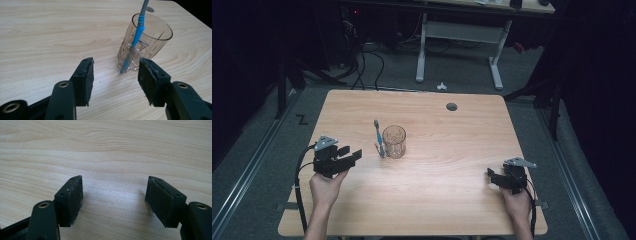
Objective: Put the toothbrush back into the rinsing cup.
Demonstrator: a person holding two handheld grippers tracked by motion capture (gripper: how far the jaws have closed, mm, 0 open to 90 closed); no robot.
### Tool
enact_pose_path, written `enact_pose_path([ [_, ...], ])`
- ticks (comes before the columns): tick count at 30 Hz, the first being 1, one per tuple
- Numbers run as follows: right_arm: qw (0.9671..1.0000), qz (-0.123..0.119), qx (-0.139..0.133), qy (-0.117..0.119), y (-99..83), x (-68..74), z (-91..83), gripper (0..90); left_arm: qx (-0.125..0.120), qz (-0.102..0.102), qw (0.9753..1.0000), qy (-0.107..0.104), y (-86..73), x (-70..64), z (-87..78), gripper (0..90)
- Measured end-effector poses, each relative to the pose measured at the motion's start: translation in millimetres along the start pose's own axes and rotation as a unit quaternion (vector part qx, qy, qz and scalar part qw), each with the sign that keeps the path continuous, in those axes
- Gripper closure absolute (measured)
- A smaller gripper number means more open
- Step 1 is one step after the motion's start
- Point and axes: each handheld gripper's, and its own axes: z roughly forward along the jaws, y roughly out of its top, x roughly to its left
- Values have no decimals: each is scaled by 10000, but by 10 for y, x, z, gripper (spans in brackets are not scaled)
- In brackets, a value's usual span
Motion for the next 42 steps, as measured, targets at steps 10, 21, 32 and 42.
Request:
enact_pose_path([
  [10, 10000, -4, -3, 3, 0, 0, 0, 306, 27, -79, 10000, 20, -78, 20, 22, 468],
  [21, 10000, -4, -2, 2, 0, -1, 0, 306, 55, -160, 9998, 67, -137, 59, 33, 468],
  [32, 10000, 1, 0, 1, 0, 0, 0, 306, 74, -282, 9995, 128, -209, 114, 58, 468],
  [42, 10000, 2, 0, 1, 0, 0, 0, 306, 145, -354, 9990, 218, -278, 156, 105, 469],
])
